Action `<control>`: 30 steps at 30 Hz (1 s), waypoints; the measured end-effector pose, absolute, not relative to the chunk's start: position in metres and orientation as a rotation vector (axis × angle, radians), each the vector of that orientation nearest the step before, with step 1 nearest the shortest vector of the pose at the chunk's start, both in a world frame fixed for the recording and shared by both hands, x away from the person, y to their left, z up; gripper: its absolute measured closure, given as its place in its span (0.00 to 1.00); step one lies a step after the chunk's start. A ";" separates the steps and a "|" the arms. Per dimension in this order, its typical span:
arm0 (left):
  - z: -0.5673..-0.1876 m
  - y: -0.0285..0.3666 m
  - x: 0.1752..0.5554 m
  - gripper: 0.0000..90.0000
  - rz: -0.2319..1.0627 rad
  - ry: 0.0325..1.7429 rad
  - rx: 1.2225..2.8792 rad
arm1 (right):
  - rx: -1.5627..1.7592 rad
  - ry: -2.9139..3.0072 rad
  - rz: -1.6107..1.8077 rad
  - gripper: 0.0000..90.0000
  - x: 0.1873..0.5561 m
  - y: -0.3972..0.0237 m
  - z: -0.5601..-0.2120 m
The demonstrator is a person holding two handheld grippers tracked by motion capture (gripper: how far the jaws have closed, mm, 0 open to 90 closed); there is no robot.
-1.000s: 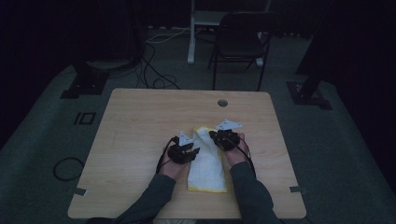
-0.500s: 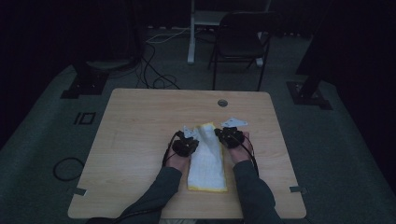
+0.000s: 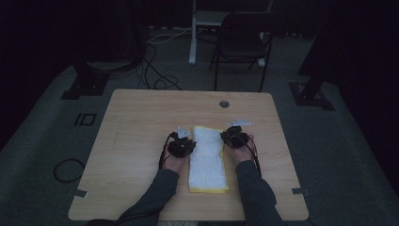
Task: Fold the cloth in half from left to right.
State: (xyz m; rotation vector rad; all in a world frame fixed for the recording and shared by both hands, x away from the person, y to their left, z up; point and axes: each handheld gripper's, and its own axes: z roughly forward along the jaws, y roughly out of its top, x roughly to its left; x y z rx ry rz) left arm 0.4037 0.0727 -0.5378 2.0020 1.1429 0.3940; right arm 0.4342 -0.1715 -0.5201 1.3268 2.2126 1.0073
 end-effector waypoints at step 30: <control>-0.521 0.096 0.327 0.74 0.328 0.961 2.010 | 1.262 2.209 1.040 0.72 0.391 -0.177 -0.516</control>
